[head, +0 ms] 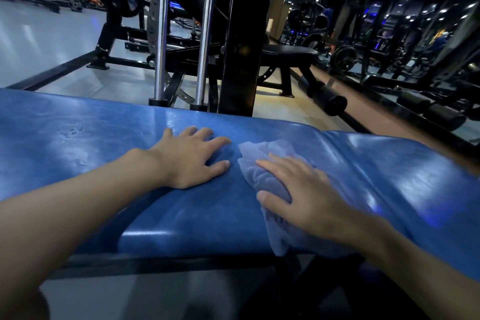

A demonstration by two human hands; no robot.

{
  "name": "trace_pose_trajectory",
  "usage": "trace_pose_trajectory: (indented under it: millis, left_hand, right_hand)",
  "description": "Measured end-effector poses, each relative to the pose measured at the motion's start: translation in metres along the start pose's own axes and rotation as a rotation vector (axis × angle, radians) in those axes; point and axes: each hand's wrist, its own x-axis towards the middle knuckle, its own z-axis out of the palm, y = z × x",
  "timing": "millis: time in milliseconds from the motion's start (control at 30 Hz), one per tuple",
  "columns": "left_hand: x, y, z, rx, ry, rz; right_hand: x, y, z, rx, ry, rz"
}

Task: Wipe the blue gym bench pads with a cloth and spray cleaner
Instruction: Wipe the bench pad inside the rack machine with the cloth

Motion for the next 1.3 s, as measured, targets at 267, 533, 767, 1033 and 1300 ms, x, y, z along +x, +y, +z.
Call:
trace_pose_trajectory:
  millis: [267, 533, 767, 1033, 1300]
  left_hand:
    - [-0.001, 0.040, -0.008, -0.253, 0.136, 0.394]
    - [-0.005, 0.053, -0.033, -0.095, 0.244, 0.278]
    - [-0.007, 0.022, -0.033, -0.206, 0.274, 0.040]
    - [-0.011, -0.012, -0.015, -0.108, 0.029, -0.138]
    - [-0.023, -0.039, -0.012, -0.047, -0.132, -0.136]
  right_hand:
    - [-0.040, 0.012, -0.007, 0.120, 0.199, 0.120]
    - [-0.014, 0.033, -0.021, -0.068, 0.134, 0.131]
    - [0.039, -0.025, -0.012, 0.134, 0.116, 0.183]
    - [0.042, -0.018, 0.004, -0.044, -0.150, 0.142]
    - [-0.014, -0.010, -0.003, -0.092, -0.175, 0.096]
